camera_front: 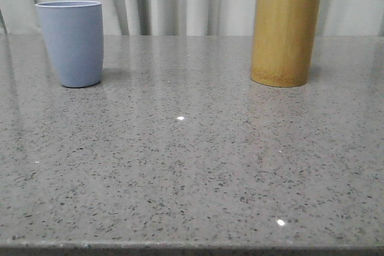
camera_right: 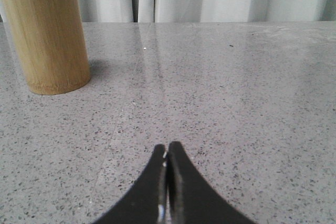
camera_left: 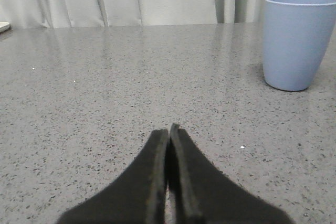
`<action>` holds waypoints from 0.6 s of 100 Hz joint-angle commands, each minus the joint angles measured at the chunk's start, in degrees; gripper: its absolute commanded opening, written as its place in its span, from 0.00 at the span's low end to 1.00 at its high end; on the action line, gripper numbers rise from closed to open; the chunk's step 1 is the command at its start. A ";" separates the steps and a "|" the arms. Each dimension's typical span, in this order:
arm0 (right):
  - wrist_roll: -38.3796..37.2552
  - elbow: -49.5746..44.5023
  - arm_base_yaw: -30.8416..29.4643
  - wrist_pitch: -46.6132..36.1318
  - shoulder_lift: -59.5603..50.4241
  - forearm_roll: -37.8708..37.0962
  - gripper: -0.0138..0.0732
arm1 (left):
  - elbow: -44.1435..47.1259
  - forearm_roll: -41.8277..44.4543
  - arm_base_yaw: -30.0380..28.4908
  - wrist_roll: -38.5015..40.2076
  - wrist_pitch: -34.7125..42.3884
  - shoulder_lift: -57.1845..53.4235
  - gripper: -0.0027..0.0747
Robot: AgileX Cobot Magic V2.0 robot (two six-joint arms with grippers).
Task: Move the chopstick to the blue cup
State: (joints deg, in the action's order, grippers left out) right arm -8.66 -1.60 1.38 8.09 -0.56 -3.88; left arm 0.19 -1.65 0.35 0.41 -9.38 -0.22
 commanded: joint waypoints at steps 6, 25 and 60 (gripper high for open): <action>0.08 -0.03 -0.43 -5.11 -1.23 -0.17 0.04 | 0.41 -0.48 -0.12 0.48 4.81 -2.02 0.01; 0.08 -0.03 -0.43 -5.11 -1.23 -0.17 0.04 | 0.41 -0.48 -0.12 0.48 5.23 -2.02 0.01; 0.08 -0.03 -0.43 -5.11 -1.23 -0.17 0.04 | 0.41 -0.48 -0.12 0.48 5.36 -2.02 0.01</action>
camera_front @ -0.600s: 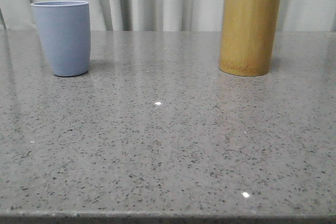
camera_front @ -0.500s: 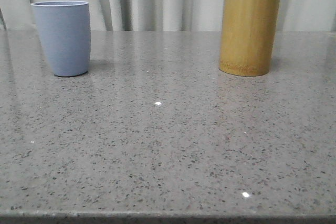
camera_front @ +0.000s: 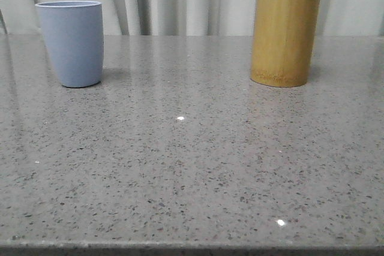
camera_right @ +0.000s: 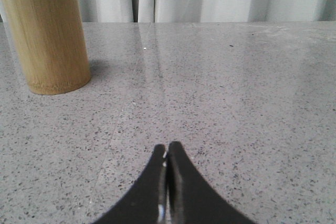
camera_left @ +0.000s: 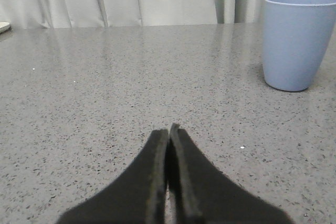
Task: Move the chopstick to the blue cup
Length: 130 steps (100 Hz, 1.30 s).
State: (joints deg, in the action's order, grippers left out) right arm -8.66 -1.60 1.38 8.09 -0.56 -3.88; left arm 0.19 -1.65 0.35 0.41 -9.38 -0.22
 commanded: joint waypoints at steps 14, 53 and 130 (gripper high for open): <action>0.08 -0.03 -0.43 -5.51 -1.23 -0.17 0.04 | 0.41 -0.48 -0.12 0.48 5.36 -2.02 0.01; 0.08 0.01 -0.35 -6.84 -1.23 -0.17 0.04 | 0.41 -1.85 -0.12 0.48 8.15 -2.02 0.01; 0.08 26.05 -0.35 16.42 12.53 1.58 0.04 | -22.77 -10.73 -0.12 0.48 -4.20 11.05 0.01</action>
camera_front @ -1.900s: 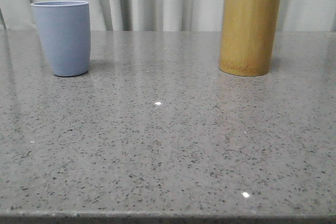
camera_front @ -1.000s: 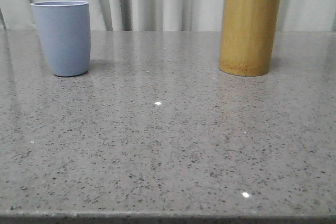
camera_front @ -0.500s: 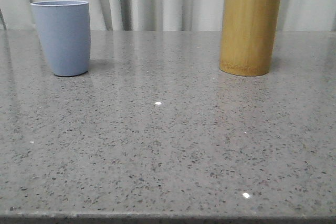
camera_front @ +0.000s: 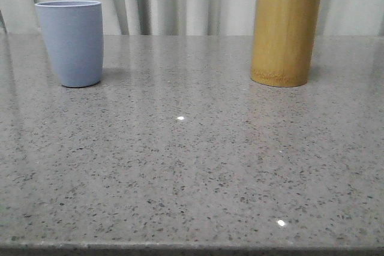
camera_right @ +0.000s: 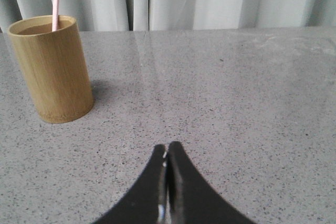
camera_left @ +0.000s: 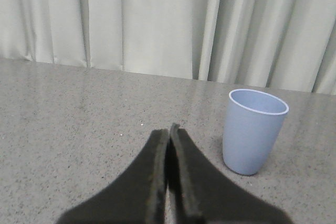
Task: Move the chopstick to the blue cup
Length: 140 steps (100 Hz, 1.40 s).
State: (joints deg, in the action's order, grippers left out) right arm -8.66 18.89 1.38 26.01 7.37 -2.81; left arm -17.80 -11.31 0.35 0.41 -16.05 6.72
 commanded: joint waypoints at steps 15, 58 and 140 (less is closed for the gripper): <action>0.13 12.83 -0.35 1.77 12.05 0.52 0.04 | -12.19 -1.07 -0.12 0.48 -3.55 12.64 0.01; 0.17 25.00 -0.23 3.37 28.17 0.52 0.29 | -26.63 -1.07 -0.12 -5.58 -6.98 33.27 0.29; 0.17 27.45 -0.23 2.38 31.87 0.52 0.53 | -32.42 -1.22 -0.12 -5.58 -11.51 47.43 0.60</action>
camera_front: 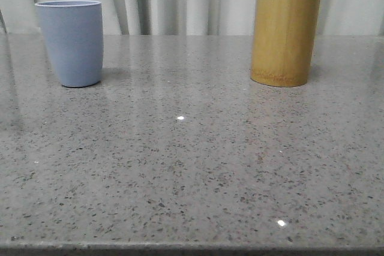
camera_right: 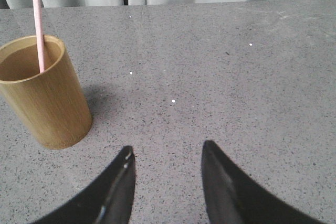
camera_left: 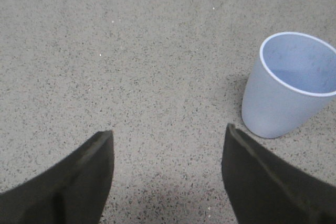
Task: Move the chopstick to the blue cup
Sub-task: 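Lower the left gripper onto the light blue cup and grasp its rim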
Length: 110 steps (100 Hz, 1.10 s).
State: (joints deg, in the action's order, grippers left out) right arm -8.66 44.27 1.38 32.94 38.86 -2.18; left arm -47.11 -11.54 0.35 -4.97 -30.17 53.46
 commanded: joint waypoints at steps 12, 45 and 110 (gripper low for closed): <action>0.17 2.07 -0.23 -4.77 0.38 -0.12 0.53 | -7.36 -0.98 -0.12 -0.33 -0.87 3.74 0.60; 0.17 2.07 -0.23 -6.69 0.38 -0.12 0.53 | -22.99 -0.58 3.73 -0.33 -11.17 17.44 0.60; 0.17 2.07 -0.23 -7.00 0.38 -0.12 0.53 | -47.95 -0.15 10.92 -0.33 -28.65 39.48 0.58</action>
State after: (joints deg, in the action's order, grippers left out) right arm -8.66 44.27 1.38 30.69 38.86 -2.18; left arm -91.84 -11.44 10.85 -5.38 -59.29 93.54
